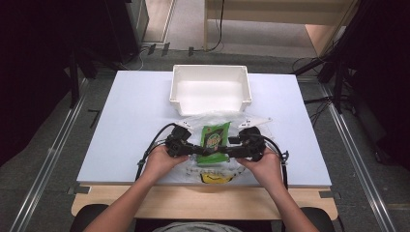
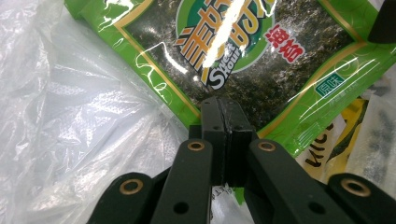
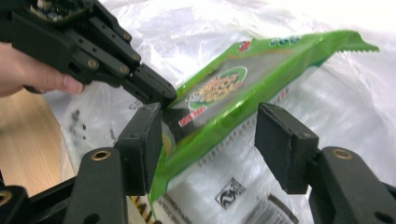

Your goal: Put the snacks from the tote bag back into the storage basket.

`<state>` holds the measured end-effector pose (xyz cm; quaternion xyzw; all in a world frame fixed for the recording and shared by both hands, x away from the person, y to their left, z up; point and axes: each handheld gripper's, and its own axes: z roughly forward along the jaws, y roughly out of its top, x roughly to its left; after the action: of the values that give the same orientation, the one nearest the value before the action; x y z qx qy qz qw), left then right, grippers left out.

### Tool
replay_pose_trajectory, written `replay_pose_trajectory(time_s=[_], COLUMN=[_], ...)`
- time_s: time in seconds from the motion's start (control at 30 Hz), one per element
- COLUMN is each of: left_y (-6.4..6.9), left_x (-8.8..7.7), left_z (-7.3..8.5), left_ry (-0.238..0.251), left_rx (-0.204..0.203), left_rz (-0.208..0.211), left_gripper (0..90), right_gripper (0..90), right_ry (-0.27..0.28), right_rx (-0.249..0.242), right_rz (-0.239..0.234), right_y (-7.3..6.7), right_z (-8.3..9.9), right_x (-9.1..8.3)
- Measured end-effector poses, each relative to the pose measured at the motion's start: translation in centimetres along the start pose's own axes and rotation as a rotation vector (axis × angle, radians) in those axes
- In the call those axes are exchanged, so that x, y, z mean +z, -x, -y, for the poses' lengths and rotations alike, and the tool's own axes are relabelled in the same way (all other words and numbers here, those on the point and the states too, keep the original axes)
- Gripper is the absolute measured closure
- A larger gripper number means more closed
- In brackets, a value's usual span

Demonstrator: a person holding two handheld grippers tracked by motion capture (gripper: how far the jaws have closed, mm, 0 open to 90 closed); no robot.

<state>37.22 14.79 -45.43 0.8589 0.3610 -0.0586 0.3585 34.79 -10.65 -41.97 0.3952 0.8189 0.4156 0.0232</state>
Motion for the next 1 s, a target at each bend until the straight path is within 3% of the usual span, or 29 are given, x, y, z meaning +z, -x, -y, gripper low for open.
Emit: replay_pose_trajectory(time_s=[0.1, 0.2, 0.43, 0.63, 0.87, 1.0], left_y=[0.0, -0.2, -0.1, -0.4, -0.4, -0.4], left_x=[0.0, 0.0, 0.1, 0.1, 0.1, 0.1], left_z=[0.1, 0.1, 0.1, 0.2, 0.2, 0.2], left_ry=[0.003, 0.007, 0.005, 0.008, 0.016, 0.02], left_rx=[-0.007, -0.041, -0.031, -0.053, -0.05, -0.042], left_rz=[0.001, 0.01, -0.002, 0.022, 0.018, 0.01], left_gripper=[90.0, 90.0, 90.0, 90.0, 90.0, 90.0], right_gripper=[41.2, 39.2, 37.5, 37.7, 39.7, 41.5], right_ry=[-0.01, -0.016, -0.054, -0.086, -0.111, -0.121], right_rx=[0.013, 0.028, 0.052, 0.073, 0.119, 0.107], right_rz=[0.003, -0.005, 0.023, 0.069, 0.031, 0.007], right_y=[0.0, 0.1, 0.8, 1.9, 2.6, 2.5], right_z=[-0.8, -1.4, -2.4, -3.0, -2.9, -2.7], right_x=[0.3, 0.5, 1.3, 2.6, 4.5, 5.2])
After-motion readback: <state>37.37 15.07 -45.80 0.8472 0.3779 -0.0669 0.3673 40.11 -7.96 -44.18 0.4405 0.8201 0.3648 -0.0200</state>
